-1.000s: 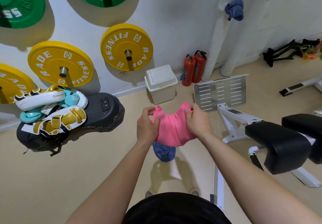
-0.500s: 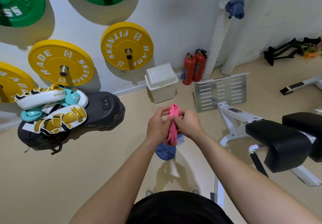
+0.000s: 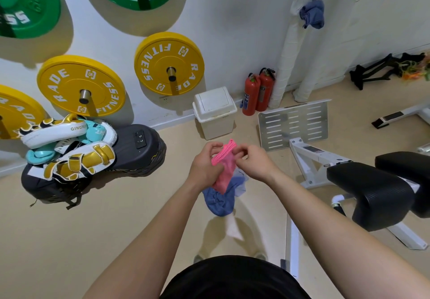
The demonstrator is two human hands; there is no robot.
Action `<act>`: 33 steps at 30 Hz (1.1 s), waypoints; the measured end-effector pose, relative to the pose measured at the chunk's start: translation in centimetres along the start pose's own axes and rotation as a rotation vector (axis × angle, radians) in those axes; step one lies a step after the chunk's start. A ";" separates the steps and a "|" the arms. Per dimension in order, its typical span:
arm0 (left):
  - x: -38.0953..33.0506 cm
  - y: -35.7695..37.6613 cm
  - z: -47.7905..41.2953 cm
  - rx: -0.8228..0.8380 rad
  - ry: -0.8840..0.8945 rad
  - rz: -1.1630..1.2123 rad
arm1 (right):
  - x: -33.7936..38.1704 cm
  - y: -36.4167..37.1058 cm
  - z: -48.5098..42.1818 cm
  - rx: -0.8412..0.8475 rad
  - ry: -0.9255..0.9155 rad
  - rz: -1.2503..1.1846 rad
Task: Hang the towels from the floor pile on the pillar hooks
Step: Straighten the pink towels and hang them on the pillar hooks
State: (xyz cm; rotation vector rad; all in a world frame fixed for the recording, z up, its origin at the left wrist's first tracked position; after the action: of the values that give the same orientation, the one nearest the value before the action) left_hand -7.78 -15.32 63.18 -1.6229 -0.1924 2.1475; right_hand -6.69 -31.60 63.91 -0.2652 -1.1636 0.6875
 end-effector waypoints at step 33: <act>-0.8 -1.6 1.2 -0.017 0.154 0.049 | 3.3 -2.0 1.9 0.206 -0.371 0.535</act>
State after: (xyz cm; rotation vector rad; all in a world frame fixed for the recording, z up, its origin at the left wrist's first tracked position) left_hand -8.30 -14.04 64.85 -1.8115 -0.1253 2.0498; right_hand -6.94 -31.37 68.25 -0.2835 -1.3731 1.3631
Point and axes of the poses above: each hand's wrist, its own z-axis away from the middle knuckle, its own y-axis out of the palm, x = y × z, the point moved 5 cm from there along -z, towards the middle knuckle, and after that the axes turned 5 degrees about x, right-handed, at the moved point
